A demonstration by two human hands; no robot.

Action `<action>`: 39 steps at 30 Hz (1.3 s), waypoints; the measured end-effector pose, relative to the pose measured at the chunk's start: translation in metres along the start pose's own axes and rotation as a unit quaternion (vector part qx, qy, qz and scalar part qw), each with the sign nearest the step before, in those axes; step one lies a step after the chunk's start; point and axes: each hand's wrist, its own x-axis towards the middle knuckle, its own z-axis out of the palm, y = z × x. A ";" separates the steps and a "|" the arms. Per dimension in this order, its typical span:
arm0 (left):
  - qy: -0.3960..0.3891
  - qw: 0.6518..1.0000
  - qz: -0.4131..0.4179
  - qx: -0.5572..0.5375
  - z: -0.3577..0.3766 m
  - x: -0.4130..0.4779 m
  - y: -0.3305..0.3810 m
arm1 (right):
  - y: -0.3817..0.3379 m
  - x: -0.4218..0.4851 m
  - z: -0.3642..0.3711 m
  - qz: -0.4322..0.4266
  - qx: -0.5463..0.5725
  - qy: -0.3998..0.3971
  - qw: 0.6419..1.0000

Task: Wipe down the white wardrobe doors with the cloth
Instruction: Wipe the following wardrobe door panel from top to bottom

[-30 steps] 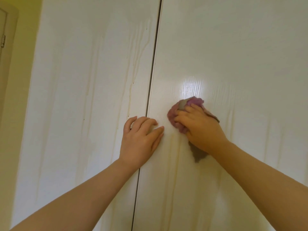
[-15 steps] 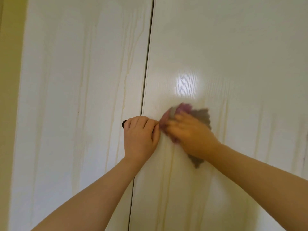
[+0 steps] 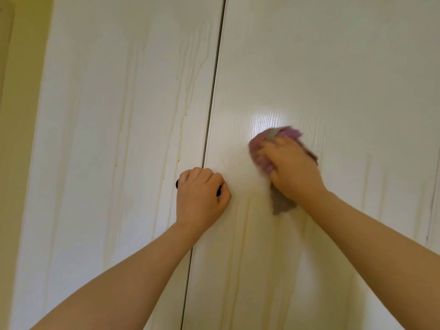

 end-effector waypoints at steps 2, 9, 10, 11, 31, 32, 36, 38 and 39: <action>-0.001 1.000 -0.008 -0.001 0.001 0.000 0.002 | -0.012 -0.001 0.003 0.020 0.017 0.038 0.999; 0.020 0.998 0.061 -0.018 -0.002 0.005 -0.005 | 0.001 -0.017 0.005 0.027 0.043 0.022 0.998; 0.027 0.997 0.065 -0.032 -0.002 0.006 -0.003 | -0.001 -0.016 0.006 0.079 0.051 0.057 0.994; 0.029 0.996 0.068 -0.040 -0.002 0.009 -0.002 | -0.004 -0.015 0.008 0.058 0.027 0.060 0.996; -0.036 0.987 0.153 0.042 0.021 0.046 0.030 | 0.004 -0.023 0.006 0.129 0.044 0.103 0.985; -0.038 0.987 0.153 0.037 0.022 0.045 0.031 | -0.004 -0.034 0.015 0.047 0.014 0.059 0.997; -0.045 0.985 0.161 0.044 0.023 0.049 0.037 | 0.026 -0.041 -0.006 -0.038 -0.018 0.047 0.998; -0.048 0.984 0.161 0.062 0.023 0.053 0.041 | 0.039 -0.029 -0.028 0.121 0.040 0.140 0.982; -0.051 0.984 0.160 0.067 0.024 0.055 0.044 | 0.040 -0.028 -0.030 0.171 0.061 0.172 0.968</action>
